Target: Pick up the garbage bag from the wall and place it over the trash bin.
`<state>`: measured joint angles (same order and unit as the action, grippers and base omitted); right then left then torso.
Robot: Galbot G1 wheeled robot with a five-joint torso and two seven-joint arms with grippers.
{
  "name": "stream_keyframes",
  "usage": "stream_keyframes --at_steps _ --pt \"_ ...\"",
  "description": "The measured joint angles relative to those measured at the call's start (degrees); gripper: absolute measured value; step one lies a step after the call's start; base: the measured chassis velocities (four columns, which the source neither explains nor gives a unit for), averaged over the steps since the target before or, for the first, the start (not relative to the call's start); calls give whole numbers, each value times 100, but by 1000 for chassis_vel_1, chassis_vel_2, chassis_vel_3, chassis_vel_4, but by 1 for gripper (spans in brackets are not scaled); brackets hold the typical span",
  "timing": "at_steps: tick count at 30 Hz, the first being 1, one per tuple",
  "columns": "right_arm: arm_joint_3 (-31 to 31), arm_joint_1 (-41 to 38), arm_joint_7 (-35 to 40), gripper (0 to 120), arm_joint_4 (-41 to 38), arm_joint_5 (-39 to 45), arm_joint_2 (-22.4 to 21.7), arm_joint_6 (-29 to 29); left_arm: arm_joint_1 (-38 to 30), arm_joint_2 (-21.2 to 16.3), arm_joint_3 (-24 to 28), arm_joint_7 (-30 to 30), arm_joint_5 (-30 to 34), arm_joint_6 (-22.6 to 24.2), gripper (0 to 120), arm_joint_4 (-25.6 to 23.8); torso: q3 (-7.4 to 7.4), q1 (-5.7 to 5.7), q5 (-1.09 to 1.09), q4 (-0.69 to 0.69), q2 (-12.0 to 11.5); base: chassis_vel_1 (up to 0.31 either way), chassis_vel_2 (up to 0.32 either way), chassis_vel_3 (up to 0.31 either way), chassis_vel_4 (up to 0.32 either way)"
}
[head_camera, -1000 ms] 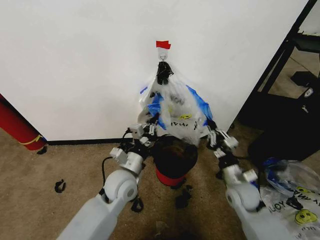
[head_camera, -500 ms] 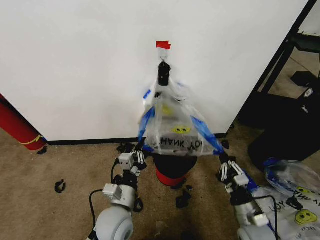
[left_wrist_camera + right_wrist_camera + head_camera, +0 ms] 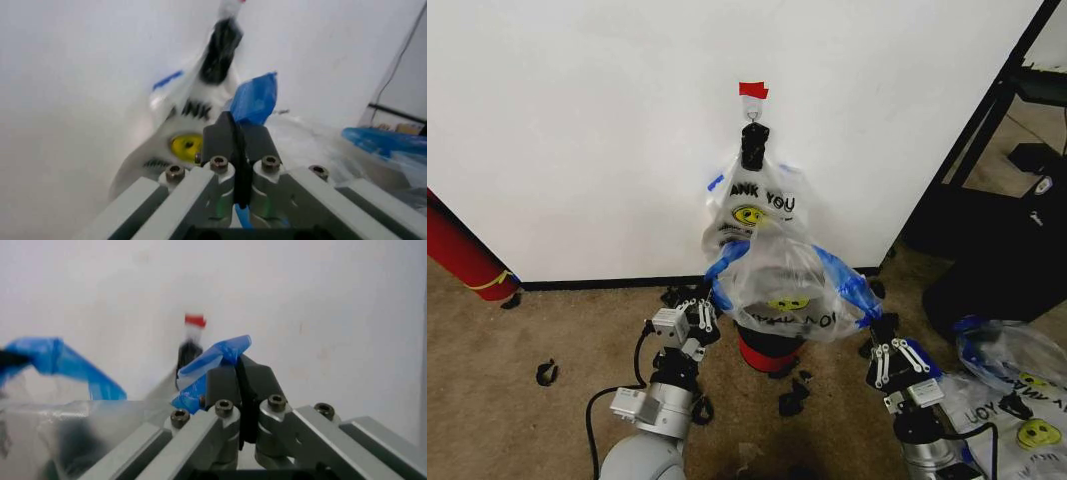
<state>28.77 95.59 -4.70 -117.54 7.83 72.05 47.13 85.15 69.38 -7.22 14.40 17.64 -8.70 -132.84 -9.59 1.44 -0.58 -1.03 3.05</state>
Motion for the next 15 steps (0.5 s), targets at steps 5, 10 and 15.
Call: stream_keyframes --at_steps 5,10,15 --pt "47 -403 -435 0 -109 593 -6 31 -137 36 17 -199 12 -30 0 -69 0 1 0 0 0 0 0 0 0" --pt "99 -909 -547 0 396 687 -14 33 -274 102 68 -221 -10 -51 0 309 -1 1 1 0 0 0 0 0 0" --pt "-103 -1413 -736 0 1355 947 102 25 -426 235 65 14 -197 -50 0 672 -1 1 0 -1 0 0 0 0 0"
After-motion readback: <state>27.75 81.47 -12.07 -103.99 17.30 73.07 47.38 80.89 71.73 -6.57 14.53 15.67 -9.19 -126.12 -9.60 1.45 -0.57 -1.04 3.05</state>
